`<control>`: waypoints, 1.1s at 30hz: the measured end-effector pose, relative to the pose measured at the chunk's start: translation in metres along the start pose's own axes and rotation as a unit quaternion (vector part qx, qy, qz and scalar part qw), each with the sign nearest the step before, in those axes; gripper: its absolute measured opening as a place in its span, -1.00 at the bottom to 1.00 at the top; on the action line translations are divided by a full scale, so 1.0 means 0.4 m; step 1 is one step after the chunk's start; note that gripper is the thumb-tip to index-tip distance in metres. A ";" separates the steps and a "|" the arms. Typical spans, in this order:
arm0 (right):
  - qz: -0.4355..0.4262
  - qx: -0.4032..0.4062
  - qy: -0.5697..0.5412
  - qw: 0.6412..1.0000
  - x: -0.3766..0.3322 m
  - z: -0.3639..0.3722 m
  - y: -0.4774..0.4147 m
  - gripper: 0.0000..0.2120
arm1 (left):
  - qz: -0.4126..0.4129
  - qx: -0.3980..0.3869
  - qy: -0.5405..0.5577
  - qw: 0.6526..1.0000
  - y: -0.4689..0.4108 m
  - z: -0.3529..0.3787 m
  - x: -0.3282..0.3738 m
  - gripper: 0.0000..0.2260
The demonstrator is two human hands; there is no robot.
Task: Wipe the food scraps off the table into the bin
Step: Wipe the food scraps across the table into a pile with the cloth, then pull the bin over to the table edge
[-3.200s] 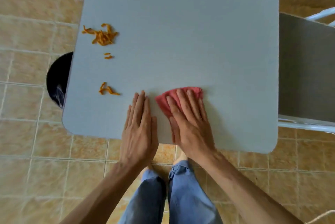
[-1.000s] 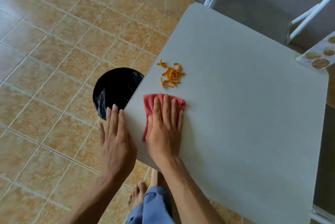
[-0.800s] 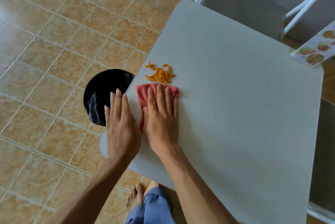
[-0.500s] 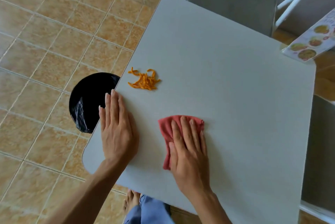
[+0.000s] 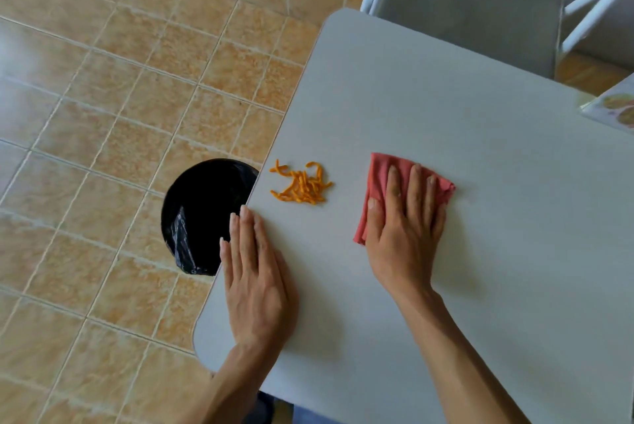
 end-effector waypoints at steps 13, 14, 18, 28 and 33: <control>-0.034 -0.008 -0.246 0.969 -0.354 -0.283 0.127 -0.59 | 0.014 -0.123 0.168 0.978 -0.153 -0.216 -0.144 -0.45; -0.041 -0.029 -0.269 0.962 -0.419 -0.289 0.151 -0.58 | 0.009 -0.128 0.173 0.977 -0.180 -0.234 -0.176 -0.46; 0.031 -0.148 -0.337 0.929 -0.661 -0.265 0.193 -0.52 | -0.016 -0.151 0.171 0.973 -0.285 -0.304 -0.332 -0.51; 0.175 -0.345 -0.123 0.914 -0.761 0.080 0.159 -0.48 | -0.001 -0.256 0.101 0.961 -0.413 -0.295 -0.625 -0.52; 0.276 -0.346 -0.115 0.889 -0.752 0.230 0.185 -0.50 | -0.070 -0.270 0.066 0.958 -0.448 -0.165 -0.712 -0.51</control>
Point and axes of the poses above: each hand's wrist, its own y-axis away from the middle knuckle, its own z-axis out of the palm, x = y × z, the point moved 1 cm from there along -y, towards the middle knuckle, and after that the axes turned 15 degrees about y, right-handed, at the moved point
